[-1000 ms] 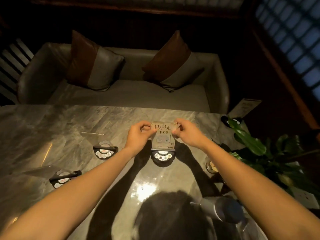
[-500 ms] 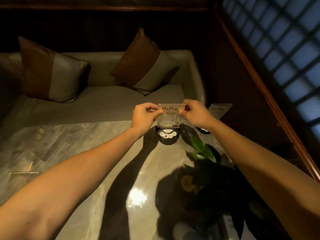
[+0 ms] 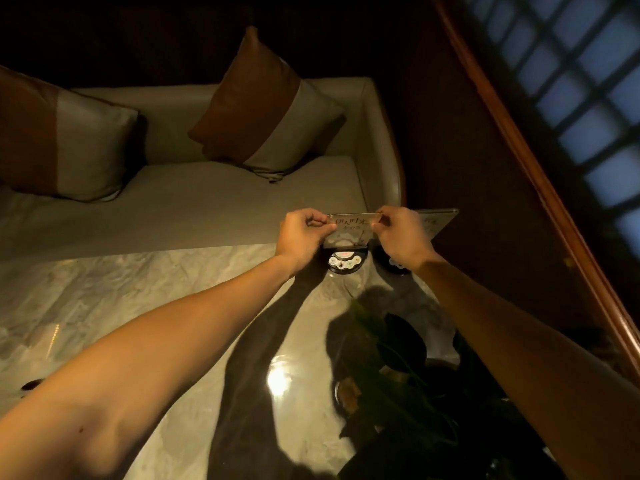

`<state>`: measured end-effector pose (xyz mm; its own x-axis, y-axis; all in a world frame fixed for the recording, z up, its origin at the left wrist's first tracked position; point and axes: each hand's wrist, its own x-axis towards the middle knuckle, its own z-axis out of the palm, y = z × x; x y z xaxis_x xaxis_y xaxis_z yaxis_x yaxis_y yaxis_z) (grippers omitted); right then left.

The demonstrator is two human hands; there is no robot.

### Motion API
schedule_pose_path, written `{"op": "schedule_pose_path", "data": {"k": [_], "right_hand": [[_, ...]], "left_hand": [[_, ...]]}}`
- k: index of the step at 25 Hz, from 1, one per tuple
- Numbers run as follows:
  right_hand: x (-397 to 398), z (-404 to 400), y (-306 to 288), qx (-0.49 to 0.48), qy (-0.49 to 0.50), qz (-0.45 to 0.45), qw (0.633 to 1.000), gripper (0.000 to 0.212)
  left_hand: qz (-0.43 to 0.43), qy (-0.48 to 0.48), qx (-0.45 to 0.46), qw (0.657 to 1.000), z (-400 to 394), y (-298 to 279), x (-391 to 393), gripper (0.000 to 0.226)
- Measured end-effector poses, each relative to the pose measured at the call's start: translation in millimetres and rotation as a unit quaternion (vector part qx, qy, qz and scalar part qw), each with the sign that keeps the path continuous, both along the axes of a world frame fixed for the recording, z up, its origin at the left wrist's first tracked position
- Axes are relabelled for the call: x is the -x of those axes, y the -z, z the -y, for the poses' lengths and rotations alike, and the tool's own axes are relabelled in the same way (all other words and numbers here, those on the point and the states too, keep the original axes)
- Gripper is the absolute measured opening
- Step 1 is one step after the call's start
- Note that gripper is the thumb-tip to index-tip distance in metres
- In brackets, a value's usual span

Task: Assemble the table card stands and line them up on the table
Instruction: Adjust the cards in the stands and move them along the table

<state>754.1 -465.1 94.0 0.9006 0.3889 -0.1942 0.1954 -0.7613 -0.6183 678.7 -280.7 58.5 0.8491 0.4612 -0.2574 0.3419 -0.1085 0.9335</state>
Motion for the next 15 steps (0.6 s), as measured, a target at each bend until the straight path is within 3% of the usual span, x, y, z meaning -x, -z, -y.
{"op": "schedule_pose_path", "data": {"k": [7,11,15], "right_hand": [[-11,3,18,-0.007,0.033,-0.015,0.999,0.02],[-6,4,15,-0.003,0.033,-0.045,0.998,0.018],[11,1,-6,0.013,0.048,-0.032,0.998,0.041]], "left_hand": [[-0.011,0.021,0.019,1.0,6,8,-15,0.01],[-0.048,0.083,-0.003,0.995,0,4,-10,0.028],[-0.068,0.112,-0.005,0.991,-11,-9,11,0.041]]}}
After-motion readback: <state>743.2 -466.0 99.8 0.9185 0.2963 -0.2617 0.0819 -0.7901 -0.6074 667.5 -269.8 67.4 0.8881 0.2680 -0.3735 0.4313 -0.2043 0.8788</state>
